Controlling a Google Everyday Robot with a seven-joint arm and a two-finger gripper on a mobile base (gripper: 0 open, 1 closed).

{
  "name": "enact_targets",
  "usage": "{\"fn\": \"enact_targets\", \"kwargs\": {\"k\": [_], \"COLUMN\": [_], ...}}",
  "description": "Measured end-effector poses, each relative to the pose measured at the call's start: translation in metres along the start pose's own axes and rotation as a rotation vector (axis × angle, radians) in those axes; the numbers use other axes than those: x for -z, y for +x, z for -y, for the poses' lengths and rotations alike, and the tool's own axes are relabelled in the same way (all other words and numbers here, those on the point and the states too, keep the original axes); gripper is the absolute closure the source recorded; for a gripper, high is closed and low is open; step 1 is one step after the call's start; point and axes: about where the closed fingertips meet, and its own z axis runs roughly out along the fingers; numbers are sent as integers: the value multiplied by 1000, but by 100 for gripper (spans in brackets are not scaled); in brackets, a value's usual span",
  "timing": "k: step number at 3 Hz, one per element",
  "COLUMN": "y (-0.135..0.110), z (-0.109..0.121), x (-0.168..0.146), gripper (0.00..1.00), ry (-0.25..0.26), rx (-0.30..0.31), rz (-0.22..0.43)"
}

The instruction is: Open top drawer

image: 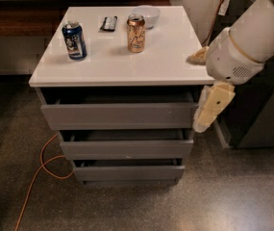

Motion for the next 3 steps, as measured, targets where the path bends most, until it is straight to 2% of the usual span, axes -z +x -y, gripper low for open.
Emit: {"fn": "enact_targets", "kwargs": {"k": [1, 3], "y": [-13, -36], "z": [0, -6], "x": [-30, -92], "gripper": [0, 0], "ry": [-33, -101], "rx": [48, 124], "rz": [18, 4]}}
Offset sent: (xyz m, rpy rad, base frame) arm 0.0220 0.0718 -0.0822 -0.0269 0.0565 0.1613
